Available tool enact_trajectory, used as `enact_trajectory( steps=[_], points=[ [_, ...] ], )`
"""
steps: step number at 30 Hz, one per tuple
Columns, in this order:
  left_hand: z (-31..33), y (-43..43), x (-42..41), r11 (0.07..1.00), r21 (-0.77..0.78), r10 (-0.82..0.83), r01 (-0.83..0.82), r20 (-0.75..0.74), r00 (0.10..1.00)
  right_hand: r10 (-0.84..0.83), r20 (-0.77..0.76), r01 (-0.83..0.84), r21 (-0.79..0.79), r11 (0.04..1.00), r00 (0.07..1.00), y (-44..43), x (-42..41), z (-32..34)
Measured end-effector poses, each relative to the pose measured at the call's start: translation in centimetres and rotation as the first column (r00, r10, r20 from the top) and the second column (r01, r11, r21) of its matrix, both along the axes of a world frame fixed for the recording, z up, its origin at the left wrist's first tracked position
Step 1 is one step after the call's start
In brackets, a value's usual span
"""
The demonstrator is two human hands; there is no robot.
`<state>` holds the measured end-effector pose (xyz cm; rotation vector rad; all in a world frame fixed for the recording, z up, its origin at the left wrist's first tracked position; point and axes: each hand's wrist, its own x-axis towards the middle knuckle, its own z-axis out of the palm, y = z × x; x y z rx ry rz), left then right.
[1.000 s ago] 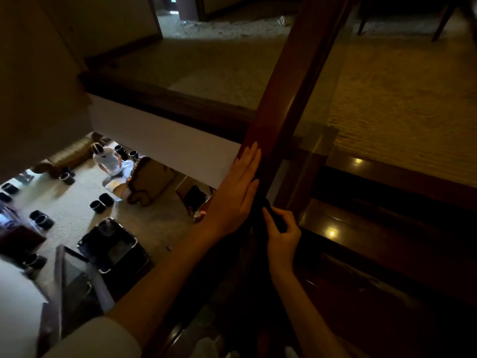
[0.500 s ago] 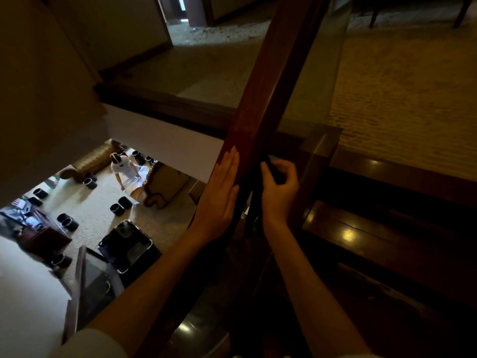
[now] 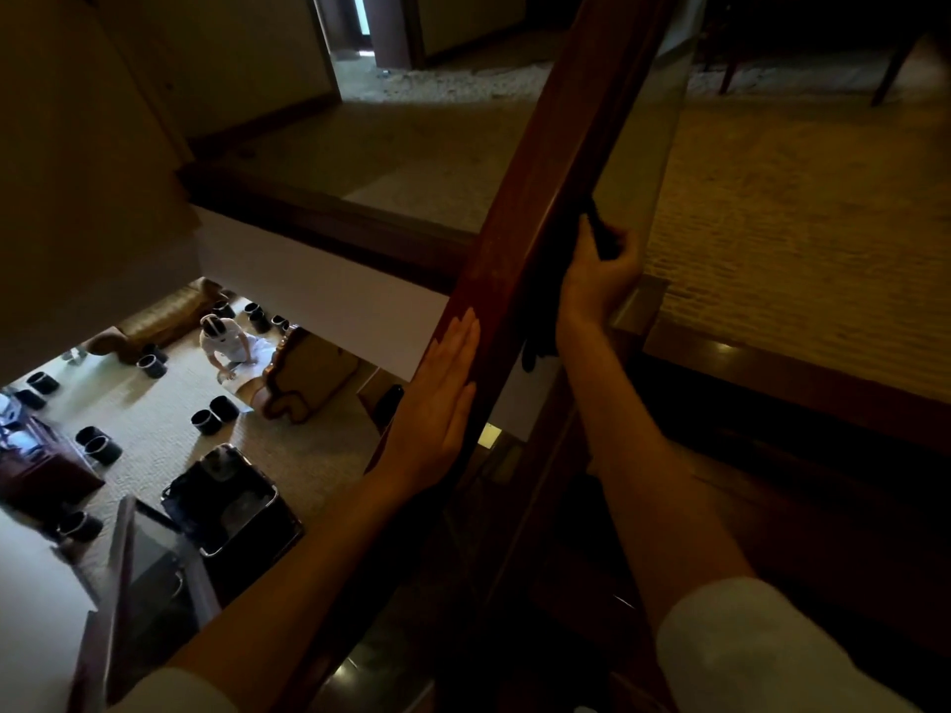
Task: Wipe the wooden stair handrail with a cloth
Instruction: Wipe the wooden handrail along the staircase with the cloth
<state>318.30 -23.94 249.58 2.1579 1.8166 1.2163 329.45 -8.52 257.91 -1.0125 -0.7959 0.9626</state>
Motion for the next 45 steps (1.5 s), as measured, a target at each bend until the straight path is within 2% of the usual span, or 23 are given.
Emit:
enact_trajectory(
  steps=[4,8,10,16,18,19,21,24,25,27,29,30,32,34,36,38,39,40,41,43,45],
  points=[
    [0.2,-0.1,0.0,1.000,0.004,-0.017,0.017,0.041,0.999,-0.056,0.068,0.054,0.041,0.998,0.996,-9.4,-2.5,-7.8],
    [-0.2,-0.1,-0.2,0.999,0.022,-0.037,0.035,0.064,0.997,0.049,0.155,-0.048,-0.011,0.999,0.987,-16.1,-3.9,-12.7],
    [-0.3,-0.1,-0.3,0.999,0.039,-0.040,0.038,0.065,0.997,-0.019,0.196,0.012,0.034,0.999,0.980,-14.4,-4.1,-11.7],
    [-0.2,-0.3,-0.3,0.999,0.020,-0.039,0.037,0.111,0.993,-0.209,0.131,0.196,0.106,0.975,0.969,-3.8,-2.9,-2.7],
    [-0.3,-0.4,-0.2,0.999,0.033,-0.020,0.015,0.130,0.991,-0.239,0.165,0.221,0.124,0.967,0.957,-4.5,-2.8,-2.4],
    [-0.4,-0.5,-0.2,0.999,0.043,-0.001,-0.004,0.130,0.991,-0.261,0.207,0.224,0.184,0.957,0.943,-6.0,-2.8,-3.2],
    [-0.7,-0.7,-0.3,0.996,0.072,0.045,-0.055,0.131,0.990,-0.285,0.385,0.127,0.386,0.913,0.877,-9.9,-2.8,-5.9],
    [-1.0,-1.1,0.0,0.985,0.134,0.083,-0.106,0.166,0.983,-0.297,0.638,-0.214,0.598,0.772,0.711,-11.7,-2.2,-7.0],
    [-1.0,-1.1,0.0,0.983,0.137,0.095,-0.120,0.175,0.980,-0.319,0.711,-0.315,0.605,0.731,0.627,-10.7,-2.1,-5.8],
    [-1.2,-1.1,-0.1,0.980,0.134,0.124,-0.148,0.168,0.978,-0.315,0.846,-0.497,0.514,0.700,0.431,-8.0,-2.5,-2.0],
    [-1.3,-1.1,-0.2,0.981,0.125,0.129,-0.150,0.163,0.978,-0.345,0.896,-0.488,0.443,0.752,0.280,-3.8,-3.1,2.1],
    [-1.2,-1.1,-0.2,0.982,0.122,0.123,-0.144,0.167,0.978,-0.360,0.896,-0.407,0.439,0.801,0.259,-1.6,-3.0,4.2],
    [-1.0,-1.1,-0.1,0.982,0.128,0.117,-0.140,0.175,0.978,-0.375,0.882,-0.210,0.439,0.874,0.286,1.4,-1.9,7.0],
    [-1.0,-1.2,-0.1,0.976,0.142,0.141,-0.167,0.174,0.975,-0.399,0.861,-0.129,0.456,0.881,0.316,0.8,-1.0,6.8],
    [-1.3,-1.3,-0.2,0.965,0.152,0.182,-0.215,0.208,0.961,-0.348,0.903,-0.315,0.417,0.853,0.252,-3.0,-1.9,3.4],
    [-1.3,-1.3,-0.3,0.949,0.133,0.232,-0.285,0.316,0.920,-0.294,0.949,-0.575,0.305,0.759,0.116,-6.9,-3.7,-0.1],
    [-1.3,-1.3,-0.3,0.941,0.116,0.258,-0.318,0.360,0.896,-0.276,0.960,-0.639,0.243,0.730,0.050,-7.2,-4.3,-0.2],
    [-1.3,-1.2,-0.3,0.933,0.105,0.281,-0.344,0.383,0.880,-0.250,0.967,-0.640,0.219,0.736,0.043,-6.2,-4.8,1.0],
    [-1.3,-1.2,-0.3,0.928,0.097,0.298,-0.360,0.388,0.872,-0.248,0.966,-0.589,0.238,0.772,0.066,-4.1,-5.0,2.6],
    [-1.5,-1.1,-0.3,0.929,0.071,0.308,-0.363,0.395,0.866,-0.280,0.955,-0.378,0.298,0.877,0.104,0.0,-3.8,6.2],
    [-1.5,-1.0,-0.2,0.941,0.044,0.289,-0.335,0.412,0.864,-0.339,0.923,-0.166,0.369,0.915,0.181,2.1,-1.7,8.2]
  ],
)
